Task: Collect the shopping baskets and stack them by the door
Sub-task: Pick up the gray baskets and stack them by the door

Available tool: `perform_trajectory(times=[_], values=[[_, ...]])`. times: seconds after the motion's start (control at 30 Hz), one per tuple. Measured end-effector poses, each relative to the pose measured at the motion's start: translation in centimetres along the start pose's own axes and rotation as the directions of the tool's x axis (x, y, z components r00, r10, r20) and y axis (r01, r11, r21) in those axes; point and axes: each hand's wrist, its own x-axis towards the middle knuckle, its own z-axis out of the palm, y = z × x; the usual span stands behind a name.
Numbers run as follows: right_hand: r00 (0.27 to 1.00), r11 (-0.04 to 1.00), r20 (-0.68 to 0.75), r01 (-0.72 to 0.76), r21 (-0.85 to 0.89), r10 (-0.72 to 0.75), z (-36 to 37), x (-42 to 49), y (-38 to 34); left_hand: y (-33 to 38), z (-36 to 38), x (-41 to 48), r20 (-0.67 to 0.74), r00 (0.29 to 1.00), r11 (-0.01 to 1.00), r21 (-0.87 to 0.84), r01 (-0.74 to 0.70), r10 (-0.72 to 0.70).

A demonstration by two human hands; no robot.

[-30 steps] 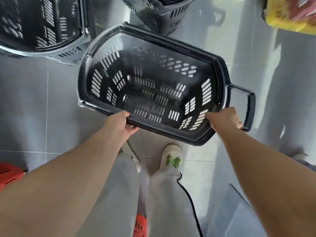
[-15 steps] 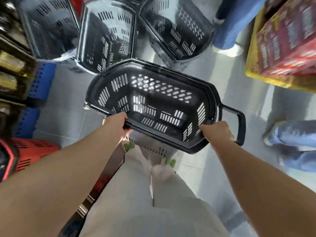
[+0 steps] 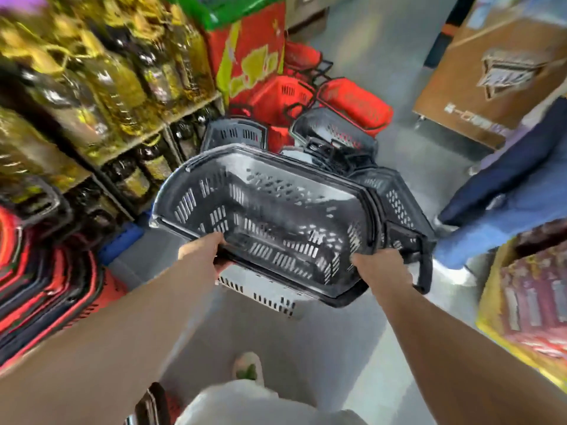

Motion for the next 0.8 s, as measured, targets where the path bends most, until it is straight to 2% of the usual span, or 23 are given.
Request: perform_trajectory(times=[0.2, 0.33, 0.6, 0.8], values=[[0.973, 0.975, 0.072, 0.220, -0.004, -0.219, 2.8, 0.9, -9.6, 5.9, -4.9, 1.8, -0.118, 0.989, 0.985, -0.136, -0.105, 0.089], [0.945, 0.949, 0.106, 0.315, -0.020, -0.311, 5.0, 1.4, -14.3, 7.1, -7.6, 2.6, -0.218, 0.974, 0.969, -0.223, -0.107, 0.058], [0.794, 0.797, 0.338, 0.579, -0.172, -0.505, 7.7, 4.3, -22.1, 4.5, -8.9, 1.7, -0.446, 0.889, 0.899, -0.425, -0.106, -0.106], [0.610, 0.586, 0.491, 0.779, -0.225, -0.622, 9.6, 2.5, -26.9, 0.5, -9.4, -2.4, -0.647, 0.729, 0.767, -0.578, -0.280, -0.222]])
